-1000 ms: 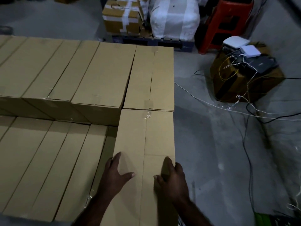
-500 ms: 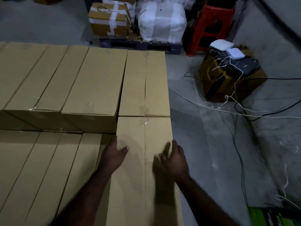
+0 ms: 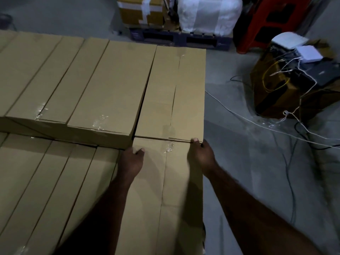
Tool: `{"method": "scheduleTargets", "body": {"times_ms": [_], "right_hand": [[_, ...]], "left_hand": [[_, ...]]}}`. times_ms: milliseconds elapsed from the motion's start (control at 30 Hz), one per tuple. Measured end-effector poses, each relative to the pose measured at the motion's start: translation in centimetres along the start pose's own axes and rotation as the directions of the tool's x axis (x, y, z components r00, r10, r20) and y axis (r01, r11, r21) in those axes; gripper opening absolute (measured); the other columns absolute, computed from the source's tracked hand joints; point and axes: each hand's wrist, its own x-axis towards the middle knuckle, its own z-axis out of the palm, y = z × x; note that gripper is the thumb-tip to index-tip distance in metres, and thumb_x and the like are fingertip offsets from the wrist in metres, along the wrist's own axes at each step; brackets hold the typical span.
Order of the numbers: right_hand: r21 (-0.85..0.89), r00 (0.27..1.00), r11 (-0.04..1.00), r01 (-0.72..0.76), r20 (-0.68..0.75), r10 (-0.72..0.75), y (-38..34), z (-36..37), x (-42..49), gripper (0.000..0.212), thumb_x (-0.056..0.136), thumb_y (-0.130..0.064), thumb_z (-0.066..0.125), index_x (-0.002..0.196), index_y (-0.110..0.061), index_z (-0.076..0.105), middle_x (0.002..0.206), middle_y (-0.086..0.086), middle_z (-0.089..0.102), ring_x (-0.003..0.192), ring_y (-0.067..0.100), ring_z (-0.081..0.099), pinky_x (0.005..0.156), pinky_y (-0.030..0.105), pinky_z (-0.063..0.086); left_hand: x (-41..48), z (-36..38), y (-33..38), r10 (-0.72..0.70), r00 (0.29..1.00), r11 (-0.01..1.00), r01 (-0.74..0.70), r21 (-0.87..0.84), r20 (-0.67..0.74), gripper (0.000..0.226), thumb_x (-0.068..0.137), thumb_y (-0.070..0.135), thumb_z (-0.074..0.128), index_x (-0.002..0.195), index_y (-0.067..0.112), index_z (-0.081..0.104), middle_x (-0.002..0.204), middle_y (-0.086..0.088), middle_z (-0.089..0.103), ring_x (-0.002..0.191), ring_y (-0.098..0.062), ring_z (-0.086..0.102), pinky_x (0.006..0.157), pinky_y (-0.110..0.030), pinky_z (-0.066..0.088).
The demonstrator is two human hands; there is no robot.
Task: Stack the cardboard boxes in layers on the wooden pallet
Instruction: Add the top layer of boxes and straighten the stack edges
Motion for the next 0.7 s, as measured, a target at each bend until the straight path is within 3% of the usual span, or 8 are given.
{"method": "scheduleTargets", "body": {"times_ms": [67,167,233,367,700], "right_hand": [[0.021,0.999,1.000,0.012,-0.031,-0.011,0.1,0.4,0.2,0.043,0.103,-0.047,0.046,0.122,-0.011,0.059,0.118,0.009,0.065,0.114,0.028,0.060,0.103,0.044,0.046],[0.021,0.999,1.000,0.006,-0.051,-0.005,-0.2,0.8,0.0,0.039,0.106,-0.043,0.041,0.118,-0.010,0.058,0.112,0.009,0.064,0.102,0.025,0.059,0.092,0.036,0.046],[0.035,0.998,0.999,0.016,-0.066,-0.014,0.1,1.0,0.1,0.037,0.105,-0.042,0.042,0.116,-0.010,0.058,0.113,0.013,0.065,0.105,0.030,0.061,0.097,0.044,0.048],[0.068,0.998,0.997,-0.021,-0.057,0.025,0.8,1.4,0.6,0.037,0.104,-0.045,0.043,0.112,-0.011,0.058,0.113,0.017,0.066,0.108,0.036,0.062,0.102,0.055,0.047],[-0.011,0.997,1.000,0.006,-0.076,-0.007,-0.3,1.5,-0.3,0.042,0.107,-0.042,0.037,0.117,-0.007,0.056,0.109,0.014,0.065,0.105,0.030,0.061,0.099,0.046,0.047]], "left_hand": [[0.1,-0.1,0.3,0.004,1.000,1.000,-0.004,0.020,-0.018,0.032,0.097,0.029,0.061,0.104,-0.001,0.067,0.101,-0.006,0.064,0.102,-0.024,0.060,0.081,-0.027,0.038],[0.6,-0.4,0.8,0.059,0.998,0.996,-0.057,0.073,-0.019,0.035,0.098,0.029,0.060,0.116,-0.001,0.067,0.116,-0.016,0.067,0.113,-0.032,0.061,0.088,-0.029,0.041],[1.2,-0.5,0.8,0.085,0.996,0.990,-0.083,0.115,-0.017,0.039,0.098,0.029,0.060,0.124,0.000,0.064,0.125,-0.018,0.066,0.119,-0.033,0.059,0.095,-0.031,0.043],[1.8,-0.7,0.6,0.124,0.992,0.974,-0.118,0.191,-0.019,0.038,0.097,0.031,0.061,0.122,0.003,0.066,0.121,-0.017,0.068,0.113,-0.033,0.062,0.093,-0.034,0.047],[2.5,-1.3,0.4,0.146,0.989,0.967,-0.139,0.212,-0.019,0.044,0.096,0.030,0.062,0.131,0.002,0.063,0.127,-0.017,0.066,0.119,-0.030,0.061,0.099,-0.033,0.045]]}}
